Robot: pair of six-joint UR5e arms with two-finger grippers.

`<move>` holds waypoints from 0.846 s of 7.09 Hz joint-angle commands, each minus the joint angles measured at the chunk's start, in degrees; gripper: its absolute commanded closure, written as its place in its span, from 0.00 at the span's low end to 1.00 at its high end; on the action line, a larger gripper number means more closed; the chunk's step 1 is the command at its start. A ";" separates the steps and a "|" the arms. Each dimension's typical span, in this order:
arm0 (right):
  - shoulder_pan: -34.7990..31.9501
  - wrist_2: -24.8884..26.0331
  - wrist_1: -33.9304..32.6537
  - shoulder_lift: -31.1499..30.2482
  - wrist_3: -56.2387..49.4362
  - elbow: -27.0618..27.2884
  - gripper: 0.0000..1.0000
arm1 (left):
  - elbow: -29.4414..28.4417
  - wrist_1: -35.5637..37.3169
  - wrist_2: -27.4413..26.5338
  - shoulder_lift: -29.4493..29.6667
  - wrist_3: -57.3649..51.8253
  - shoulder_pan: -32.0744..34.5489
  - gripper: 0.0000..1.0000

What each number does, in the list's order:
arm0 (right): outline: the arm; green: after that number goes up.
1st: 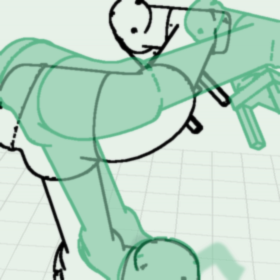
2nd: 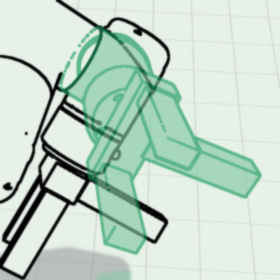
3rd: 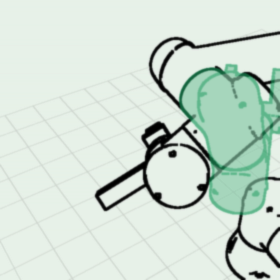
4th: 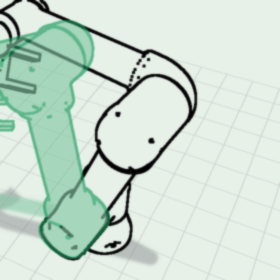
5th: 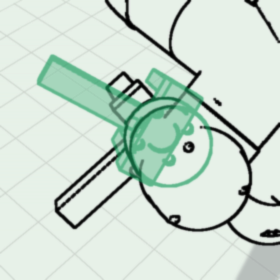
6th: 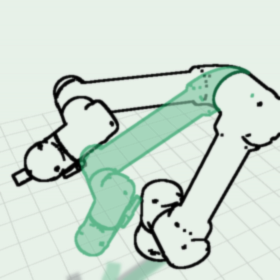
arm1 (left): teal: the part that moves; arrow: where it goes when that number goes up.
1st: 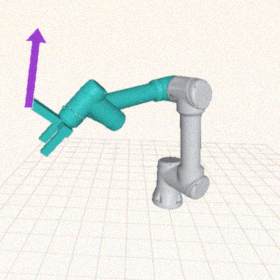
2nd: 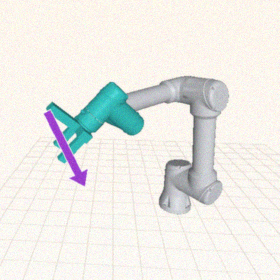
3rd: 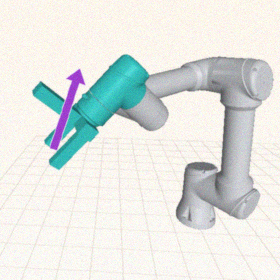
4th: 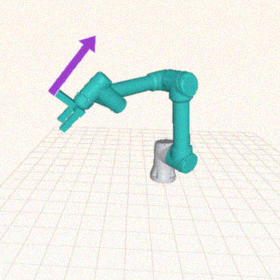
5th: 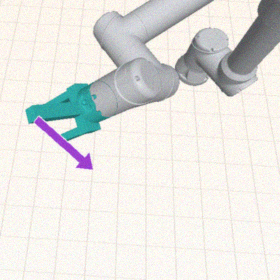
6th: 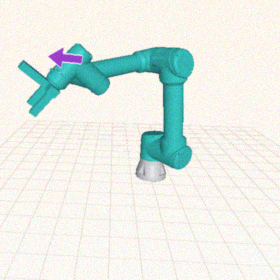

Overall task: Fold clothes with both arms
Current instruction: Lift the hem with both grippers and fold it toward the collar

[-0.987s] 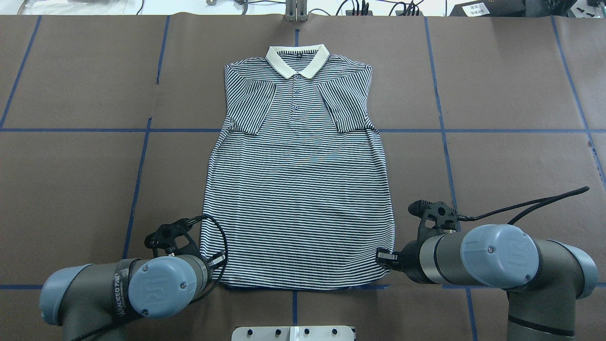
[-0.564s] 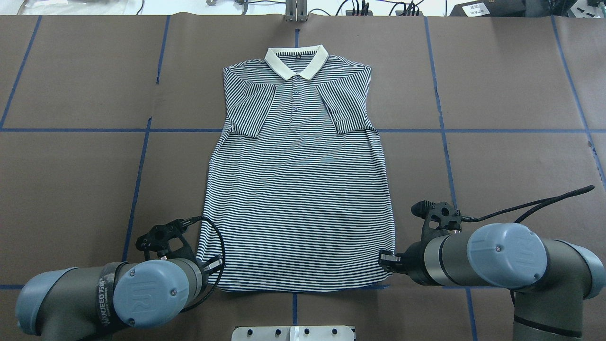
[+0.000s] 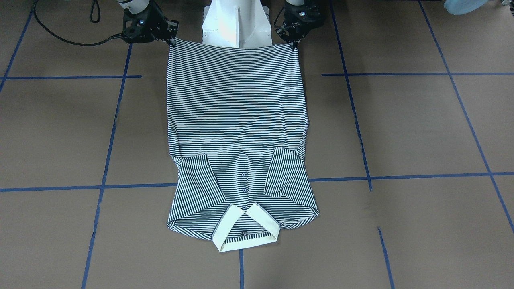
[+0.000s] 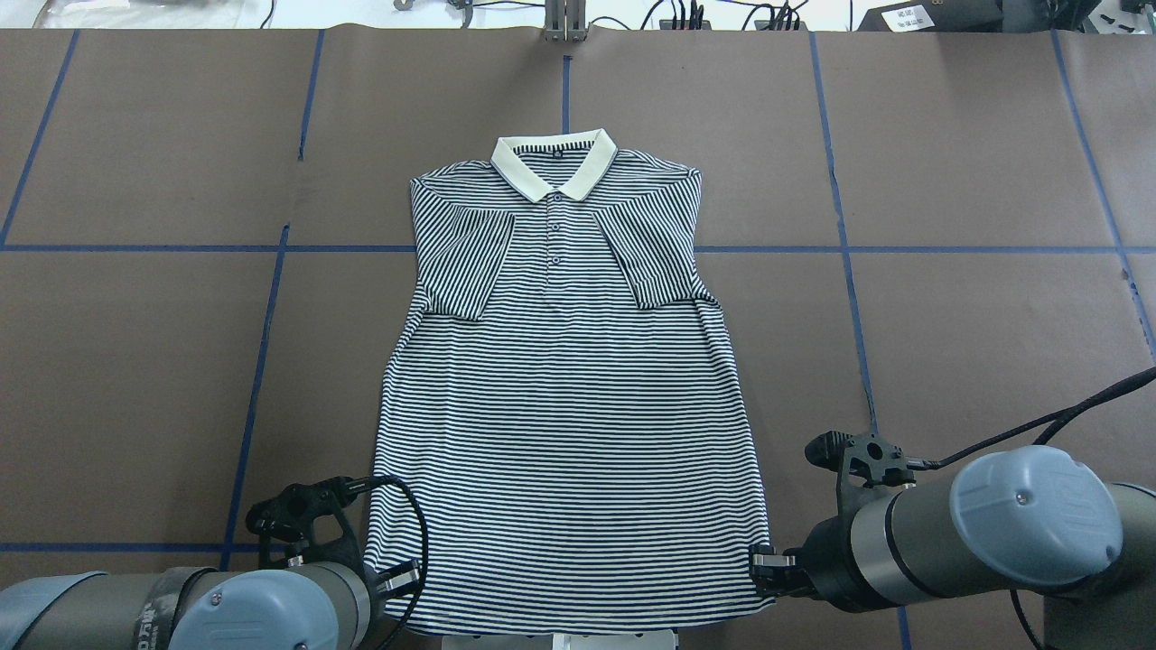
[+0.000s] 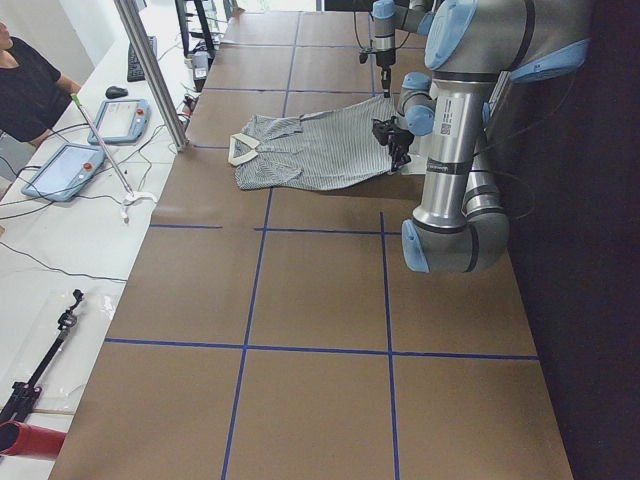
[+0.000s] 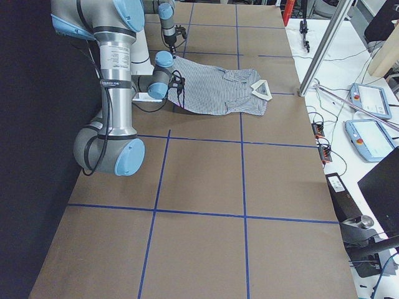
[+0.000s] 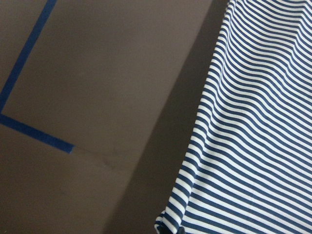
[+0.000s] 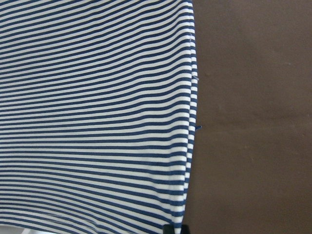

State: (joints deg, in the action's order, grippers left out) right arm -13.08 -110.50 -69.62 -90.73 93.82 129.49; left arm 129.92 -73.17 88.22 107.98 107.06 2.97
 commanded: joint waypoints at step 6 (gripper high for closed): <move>-23.62 -1.12 1.41 16.49 -14.90 -18.67 1.00 | -8.31 -4.65 2.13 5.14 -23.46 22.14 1.00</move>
State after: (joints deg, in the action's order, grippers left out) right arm -31.79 -111.59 -68.27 -80.66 80.05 119.36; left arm 126.97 -74.06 90.05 112.55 87.28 20.42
